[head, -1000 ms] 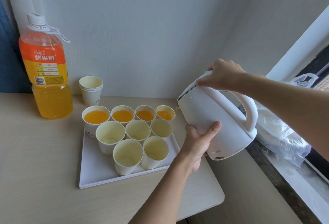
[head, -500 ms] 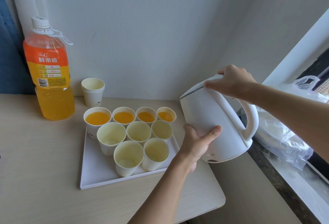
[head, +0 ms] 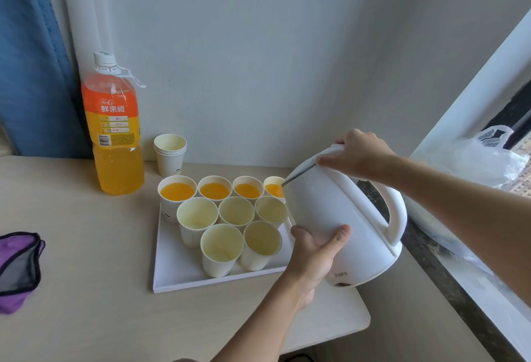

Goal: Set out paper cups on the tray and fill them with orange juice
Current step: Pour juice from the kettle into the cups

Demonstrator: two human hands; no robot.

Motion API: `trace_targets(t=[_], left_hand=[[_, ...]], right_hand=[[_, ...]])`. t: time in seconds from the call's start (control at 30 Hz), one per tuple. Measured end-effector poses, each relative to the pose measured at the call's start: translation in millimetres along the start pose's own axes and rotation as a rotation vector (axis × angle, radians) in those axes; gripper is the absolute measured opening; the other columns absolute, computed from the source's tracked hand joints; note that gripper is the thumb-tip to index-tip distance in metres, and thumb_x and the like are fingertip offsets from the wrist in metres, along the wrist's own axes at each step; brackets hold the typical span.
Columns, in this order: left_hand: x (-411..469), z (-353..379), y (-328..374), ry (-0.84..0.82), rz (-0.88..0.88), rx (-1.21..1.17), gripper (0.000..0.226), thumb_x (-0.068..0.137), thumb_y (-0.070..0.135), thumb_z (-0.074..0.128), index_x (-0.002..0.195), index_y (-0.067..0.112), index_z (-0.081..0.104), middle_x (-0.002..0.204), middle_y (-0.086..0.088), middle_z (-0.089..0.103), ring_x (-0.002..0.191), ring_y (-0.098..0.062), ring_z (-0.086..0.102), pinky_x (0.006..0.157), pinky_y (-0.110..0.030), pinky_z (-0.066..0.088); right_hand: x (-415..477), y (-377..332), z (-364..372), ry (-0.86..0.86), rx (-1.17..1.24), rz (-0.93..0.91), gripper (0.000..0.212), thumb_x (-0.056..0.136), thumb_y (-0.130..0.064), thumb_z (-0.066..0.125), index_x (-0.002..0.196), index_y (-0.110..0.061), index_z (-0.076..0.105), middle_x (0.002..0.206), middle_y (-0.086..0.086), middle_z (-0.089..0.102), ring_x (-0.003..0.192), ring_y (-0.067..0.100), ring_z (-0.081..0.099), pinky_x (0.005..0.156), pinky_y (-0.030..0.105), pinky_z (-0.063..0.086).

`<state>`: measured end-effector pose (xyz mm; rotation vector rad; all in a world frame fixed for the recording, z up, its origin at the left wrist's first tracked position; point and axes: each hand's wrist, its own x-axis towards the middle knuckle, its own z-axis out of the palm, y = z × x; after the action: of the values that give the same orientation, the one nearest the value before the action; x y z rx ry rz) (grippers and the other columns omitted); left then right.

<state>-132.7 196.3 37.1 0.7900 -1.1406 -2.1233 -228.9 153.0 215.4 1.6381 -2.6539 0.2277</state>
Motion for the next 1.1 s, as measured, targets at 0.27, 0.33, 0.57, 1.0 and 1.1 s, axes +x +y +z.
trace_targets(t=[0.27, 0.33, 0.57, 1.0, 1.1], left_hand=[[-1, -3, -10, -0.05, -0.071, -0.058, 0.102, 0.056, 0.072, 0.083, 0.134, 0.018, 0.044, 0.124, 0.004, 0.071, 0.117, -0.025, 0.067, 0.09, -0.055, 0.057], [-1, -3, -11, -0.059, -0.082, -0.072, 0.103, 0.056, 0.071, 0.083, 0.134, 0.017, 0.043, 0.125, 0.003, 0.071, 0.117, -0.025, 0.067, 0.096, -0.061, 0.055], [-1, 0, -10, -0.09, -0.08, -0.104, 0.114, 0.049, 0.078, 0.086, 0.134, 0.017, 0.042, 0.125, 0.002, 0.071, 0.119, -0.026, 0.065, 0.096, -0.064, 0.055], [-1, 3, -7, -0.096, -0.086, -0.135, 0.106, 0.055, 0.07, 0.084, 0.137, 0.017, 0.042, 0.126, 0.0, 0.069, 0.118, -0.025, 0.065, 0.094, -0.06, 0.057], [-1, 4, -8, -0.096, -0.093, -0.156, 0.098, 0.062, 0.064, 0.082, 0.137, 0.016, 0.043, 0.127, -0.001, 0.069, 0.117, -0.024, 0.066, 0.09, -0.054, 0.06]], right_hand=[[5, -13, 8, -0.035, -0.086, -0.034, 0.032, 0.077, -0.051, 0.067, 0.083, -0.023, 0.053, 0.072, -0.001, 0.051, 0.08, 0.028, 0.056, 0.056, 0.027, 0.036], [5, -15, 8, -0.033, -0.105, -0.04, 0.03, 0.077, -0.05, 0.067, 0.087, -0.025, 0.054, 0.072, -0.002, 0.05, 0.08, 0.028, 0.055, 0.058, 0.027, 0.037], [6, -21, 6, -0.022, -0.143, -0.054, 0.032, 0.076, -0.047, 0.067, 0.091, -0.019, 0.065, 0.077, 0.0, 0.057, 0.079, 0.027, 0.058, 0.062, 0.027, 0.044], [7, -25, 4, -0.016, -0.176, -0.064, 0.034, 0.078, -0.046, 0.067, 0.098, -0.018, 0.066, 0.081, 0.0, 0.058, 0.082, 0.028, 0.059, 0.059, 0.026, 0.041], [7, -27, 5, -0.025, -0.193, -0.063, 0.031, 0.078, -0.045, 0.066, 0.092, -0.017, 0.066, 0.08, 0.001, 0.059, 0.078, 0.026, 0.058, 0.055, 0.025, 0.038]])
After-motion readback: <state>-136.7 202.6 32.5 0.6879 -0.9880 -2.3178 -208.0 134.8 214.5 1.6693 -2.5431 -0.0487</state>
